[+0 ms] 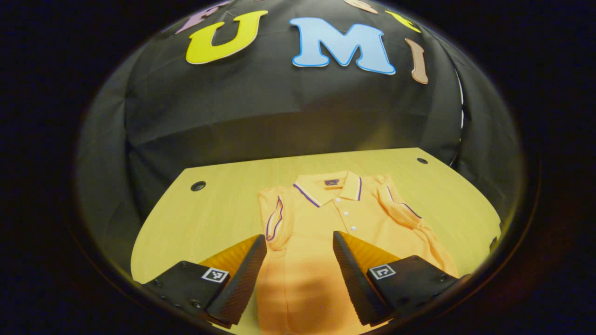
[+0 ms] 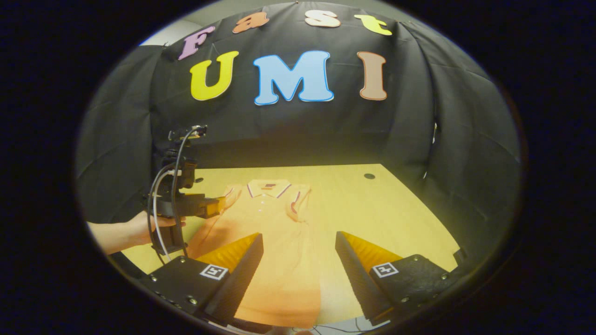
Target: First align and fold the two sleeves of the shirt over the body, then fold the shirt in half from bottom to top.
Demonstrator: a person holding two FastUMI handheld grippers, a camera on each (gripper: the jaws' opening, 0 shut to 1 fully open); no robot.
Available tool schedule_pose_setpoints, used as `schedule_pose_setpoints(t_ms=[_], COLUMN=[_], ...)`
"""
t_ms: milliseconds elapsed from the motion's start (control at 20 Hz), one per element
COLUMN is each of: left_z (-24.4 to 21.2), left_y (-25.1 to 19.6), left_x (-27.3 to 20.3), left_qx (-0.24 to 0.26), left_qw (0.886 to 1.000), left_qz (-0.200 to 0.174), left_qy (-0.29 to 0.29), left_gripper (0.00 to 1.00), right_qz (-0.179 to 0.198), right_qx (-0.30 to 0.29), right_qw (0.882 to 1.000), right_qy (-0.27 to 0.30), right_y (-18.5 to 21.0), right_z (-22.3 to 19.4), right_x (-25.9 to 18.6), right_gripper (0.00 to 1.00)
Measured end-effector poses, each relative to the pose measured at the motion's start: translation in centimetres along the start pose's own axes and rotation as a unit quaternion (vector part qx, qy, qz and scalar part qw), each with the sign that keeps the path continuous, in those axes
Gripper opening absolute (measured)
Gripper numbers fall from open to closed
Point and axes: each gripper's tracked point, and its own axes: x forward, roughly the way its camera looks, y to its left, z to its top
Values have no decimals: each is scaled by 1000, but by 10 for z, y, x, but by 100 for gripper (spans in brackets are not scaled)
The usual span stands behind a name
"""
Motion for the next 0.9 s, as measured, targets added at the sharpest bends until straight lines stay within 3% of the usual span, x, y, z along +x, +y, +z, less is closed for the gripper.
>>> schedule_pose_setpoints(t_ms=[400, 900], left_z=[-45, -119], left_y=[-19, -26], left_x=[-104, -186], left_qx=[-20, -19], left_qw=[1000, 1000], left_qz=[16, -15], left_qy=[-8, 14], left_gripper=[94, 95], right_qz=[23, 8], right_qx=[-21, 4], right_qw=[999, 996], right_qy=[30, 91], right_y=[-17, -9], right_z=[-48, -110], right_x=[-22, -26], right_gripper=[94, 96])
